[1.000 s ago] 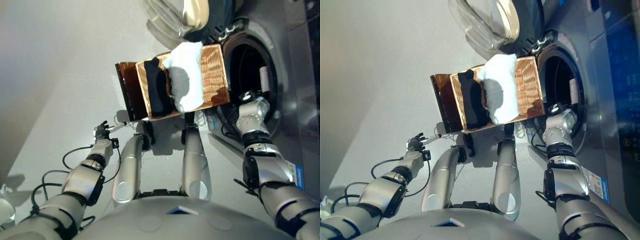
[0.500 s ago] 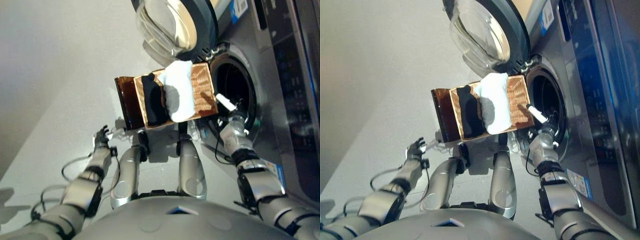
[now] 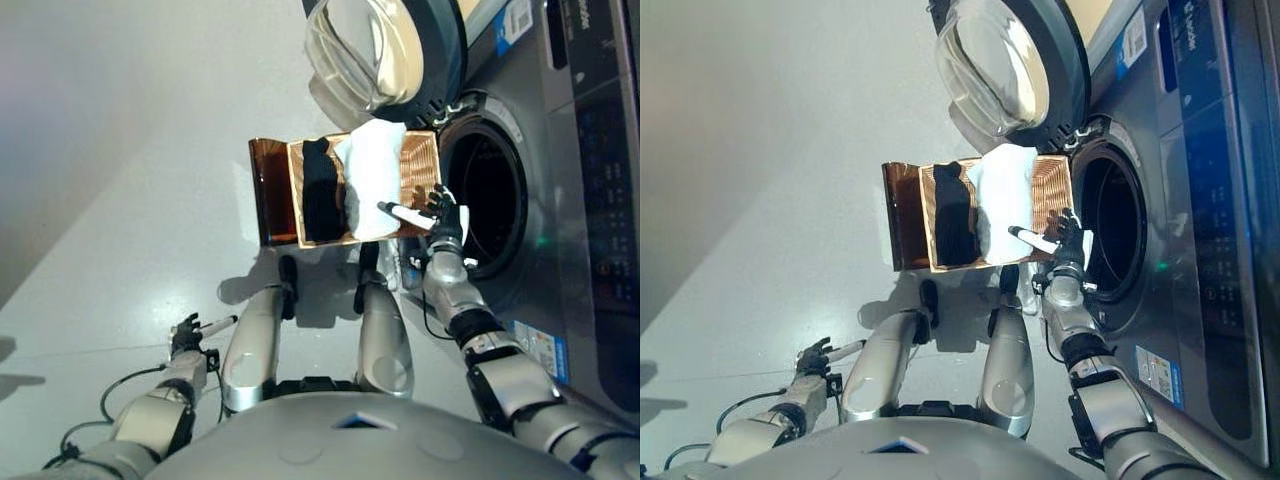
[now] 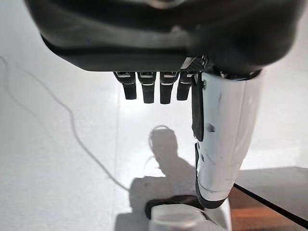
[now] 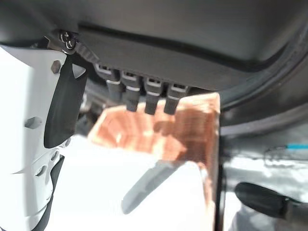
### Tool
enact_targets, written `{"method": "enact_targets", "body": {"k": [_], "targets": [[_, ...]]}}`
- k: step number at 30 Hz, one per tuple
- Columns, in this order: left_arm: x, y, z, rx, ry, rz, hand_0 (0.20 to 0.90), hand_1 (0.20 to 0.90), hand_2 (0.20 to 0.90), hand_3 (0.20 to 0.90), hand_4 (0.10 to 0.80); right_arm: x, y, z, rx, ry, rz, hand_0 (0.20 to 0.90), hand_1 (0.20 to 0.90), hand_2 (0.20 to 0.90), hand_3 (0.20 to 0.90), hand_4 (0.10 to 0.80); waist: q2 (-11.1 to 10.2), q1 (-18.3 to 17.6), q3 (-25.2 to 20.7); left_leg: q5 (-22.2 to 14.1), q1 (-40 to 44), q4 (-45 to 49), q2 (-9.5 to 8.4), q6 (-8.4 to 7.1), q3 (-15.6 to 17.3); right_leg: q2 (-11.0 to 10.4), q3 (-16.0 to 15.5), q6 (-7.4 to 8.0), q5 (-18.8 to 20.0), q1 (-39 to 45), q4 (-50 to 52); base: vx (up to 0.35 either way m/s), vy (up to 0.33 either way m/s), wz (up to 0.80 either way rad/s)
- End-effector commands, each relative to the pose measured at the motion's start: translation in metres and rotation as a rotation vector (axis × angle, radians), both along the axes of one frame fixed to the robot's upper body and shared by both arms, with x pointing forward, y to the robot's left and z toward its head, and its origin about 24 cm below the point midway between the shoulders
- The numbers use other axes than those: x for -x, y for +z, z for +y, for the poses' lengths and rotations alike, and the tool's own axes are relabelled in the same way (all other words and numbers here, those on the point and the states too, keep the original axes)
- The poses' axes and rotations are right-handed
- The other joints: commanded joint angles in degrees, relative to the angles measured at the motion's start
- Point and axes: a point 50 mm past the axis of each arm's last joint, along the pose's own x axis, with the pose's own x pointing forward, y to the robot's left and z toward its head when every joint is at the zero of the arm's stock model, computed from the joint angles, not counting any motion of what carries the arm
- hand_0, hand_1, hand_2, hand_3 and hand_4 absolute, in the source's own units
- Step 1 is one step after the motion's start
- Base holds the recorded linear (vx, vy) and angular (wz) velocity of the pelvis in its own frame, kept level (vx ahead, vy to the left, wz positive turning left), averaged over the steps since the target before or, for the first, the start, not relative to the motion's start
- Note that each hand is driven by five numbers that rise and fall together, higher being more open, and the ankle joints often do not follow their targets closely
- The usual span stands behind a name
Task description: Pick up the clothes and place them into the washing machine
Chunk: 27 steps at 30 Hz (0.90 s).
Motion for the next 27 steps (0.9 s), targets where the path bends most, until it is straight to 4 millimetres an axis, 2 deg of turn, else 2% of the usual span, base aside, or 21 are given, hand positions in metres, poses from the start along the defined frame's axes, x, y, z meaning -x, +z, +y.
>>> {"method": "enact_targets", "body": {"k": [1, 12, 14, 22, 27], "targets": [[0.016, 0.001, 0.018, -0.087, 0.007, 0.049, 0.900, 0.900, 0.900, 0.900, 0.800, -0.017, 0.027, 0.001, 0.100, 0.035, -0.130, 0.900, 0.900, 0.900, 0.900, 0.800, 1.5, 0.7, -2.0, 6.5, -3.4, -4.4, -0.35, -4.35, -2.4, 0.2, -0.7, -1.89, -1.3, 0.9, 1.5, -0.044, -0.003, 0.05], [0.021, 0.001, 0.021, -0.102, -0.003, 0.057, 0.900, 0.900, 0.900, 0.900, 0.800, -0.028, 0.032, 0.017, 0.233, 0.143, -0.113, 0.900, 0.900, 0.900, 0.900, 0.800, 1.4, 2.1, -2.2, 6.9, -4.6, -4.2, -0.55, -4.34, -3.0, 0.0, -1.4, -1.83, -0.9, 0.2, 1.5, -0.013, 0.002, 0.05], [0.020, 0.001, 0.021, -0.098, -0.008, 0.055, 0.900, 0.900, 0.900, 0.900, 0.800, -0.036, 0.038, 0.019, 0.260, 0.158, -0.120, 0.900, 0.900, 0.900, 0.900, 0.800, 1.4, 2.7, -2.2, 7.1, -4.7, -4.4, -0.57, -4.34, -3.2, -0.2, -1.7, -1.80, -0.8, 0.4, 1.3, 0.000, 0.000, 0.00], [0.022, 0.000, 0.020, -0.093, 0.000, 0.059, 0.900, 0.900, 0.900, 0.900, 0.800, -0.046, 0.044, 0.035, 0.237, 0.174, -0.134, 0.900, 0.900, 0.900, 0.900, 0.800, 1.3, 3.7, -1.9, 7.1, -4.8, -4.3, -0.61, -4.40, -3.6, -0.4, -2.4, -1.79, -1.0, 0.8, 1.0, 0.010, 0.002, 0.07], [0.017, 0.001, 0.019, -0.095, -0.005, 0.047, 0.900, 0.900, 0.900, 0.900, 0.800, -0.059, 0.056, 0.042, 0.253, 0.178, -0.157, 0.900, 0.900, 0.900, 0.900, 0.800, 1.4, 4.5, 0.0, 5.3, -7.7, 1.2, -0.41, -4.02, -4.3, 0.0, -2.4, -2.89, -3.4, -1.6, 6.5, -0.017, -0.006, 0.01]]}}
